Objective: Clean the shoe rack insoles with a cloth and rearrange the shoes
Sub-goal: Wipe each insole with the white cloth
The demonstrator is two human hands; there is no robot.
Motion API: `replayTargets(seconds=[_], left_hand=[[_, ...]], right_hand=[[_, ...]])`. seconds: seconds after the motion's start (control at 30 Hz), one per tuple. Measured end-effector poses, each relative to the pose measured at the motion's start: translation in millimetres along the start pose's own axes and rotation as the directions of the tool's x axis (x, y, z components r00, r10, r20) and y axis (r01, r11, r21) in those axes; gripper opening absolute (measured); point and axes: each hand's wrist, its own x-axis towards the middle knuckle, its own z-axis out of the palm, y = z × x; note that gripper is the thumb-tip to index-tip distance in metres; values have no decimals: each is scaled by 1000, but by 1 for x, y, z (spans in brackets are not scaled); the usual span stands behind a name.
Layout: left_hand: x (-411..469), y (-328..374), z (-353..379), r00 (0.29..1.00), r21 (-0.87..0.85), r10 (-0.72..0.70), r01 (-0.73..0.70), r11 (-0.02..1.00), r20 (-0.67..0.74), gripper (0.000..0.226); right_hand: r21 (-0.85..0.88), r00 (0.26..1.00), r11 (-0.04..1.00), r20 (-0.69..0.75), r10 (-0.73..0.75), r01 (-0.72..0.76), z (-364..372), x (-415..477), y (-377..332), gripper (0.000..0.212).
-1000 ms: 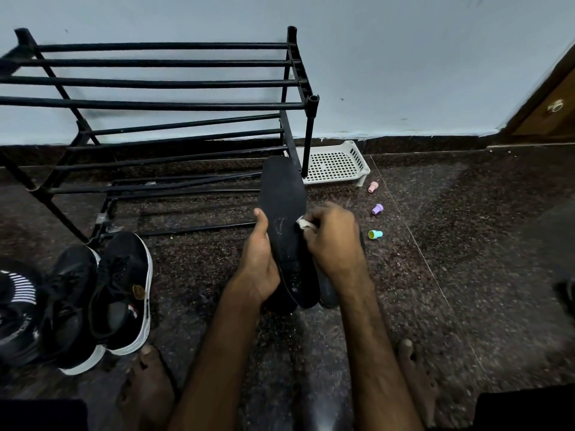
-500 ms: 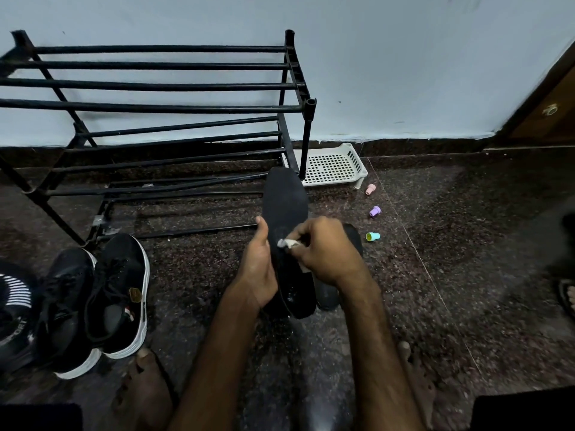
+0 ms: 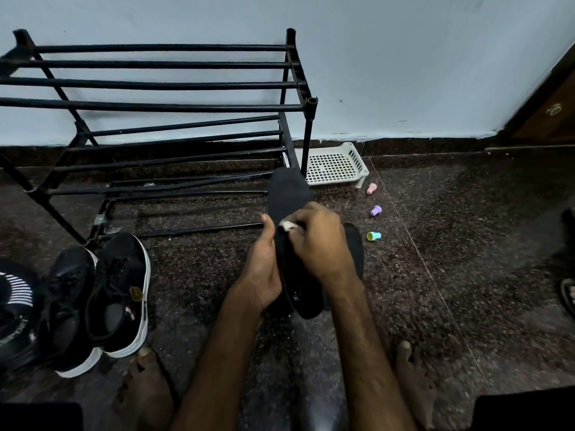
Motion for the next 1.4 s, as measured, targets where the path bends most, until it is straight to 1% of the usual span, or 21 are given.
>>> replayTargets(seconds=[0.1,0.13,0.2,0.27,0.37,0.43,0.47,0.53,0.6,0.67,0.77,0.8,0.87,0.93,1.0,1.1,1.13,1.2,1.27,1.33,1.4], left_hand=[[-1,4,-4,999,-15,17,-17,1000,-28,70],[0,4,-5,999,-11,25,-26,1000,-28,71],[0,3,-2,1000,19,21,-21,1000,-17,71],[1,2,-1,1000,35,11,-10,999,-25,72],[1,7,-7,999,-27,-5,4,1000,-50,79],[1,10,-10,997,-57,16,-20,998,-77,77],[3,10,-11,996,-42,39,-42,998,-79,74],[3,9,-6,998,-15,42,-42,999,-55,72],[2,6,-3,999,-4,20,-20,1000,-43,72],[1,5,-4,998,-10,15,-16,1000,-55,74],[1,9,-9,997,-77,19,-25,997,-77,76],[3,9,-12,996,-80,35,-41,996,-82,76],[4,9,-12,996,-69,42,-47,997,-73,77],[4,8,-8,999,-51,11,-14,999,-53,79],[2,8,-9,998,-52,-3,0,999,-58,81],[2,10,-13,997,-76,24,-30,997,-72,78],[3,10,-13,996,-69,41,-46,997,-74,77],[4,8,-10,997,-46,52,-55,997,-62,77],[3,6,-6,999,-31,30,-31,999,-37,80],[3,6,-6,999,-35,21,-22,999,-34,83],[5,7,-10,997,-57,46,-49,997,-54,82]], right_hand=[[42,973,998,226,39,-50,-1,0,0,9],[3,973,996,214,86,-89,-2,1,2,9],[-110,989,985,50,141,-134,-3,0,4,14],[-127,997,989,-30,67,-71,0,0,-2,19],[44,980,999,194,-33,25,-1,0,-9,18],[22,952,1000,306,-2,-5,-6,0,-5,15],[-24,962,999,270,38,-33,-6,1,-1,14],[-112,993,990,63,98,-90,-3,1,2,14],[-75,997,996,-67,34,-39,4,2,-6,17],[31,999,999,28,-40,39,9,2,-12,17],[93,961,996,275,-15,-11,1,1,-3,7],[49,964,998,266,19,-34,1,1,3,8],[-64,993,995,87,83,-77,3,1,8,8],[-52,997,997,-64,45,-49,9,2,-1,12],[53,1000,999,16,-13,12,13,1,-8,14],[80,972,996,234,23,-43,10,-1,-2,11],[52,976,996,208,66,-78,10,-1,3,9],[-21,988,989,42,147,-146,9,-1,8,10],[-51,989,990,-81,125,-130,11,-1,3,15],[17,998,999,-29,52,-51,12,0,-3,16],[82,986,996,166,15,-29,8,-1,-4,13]])
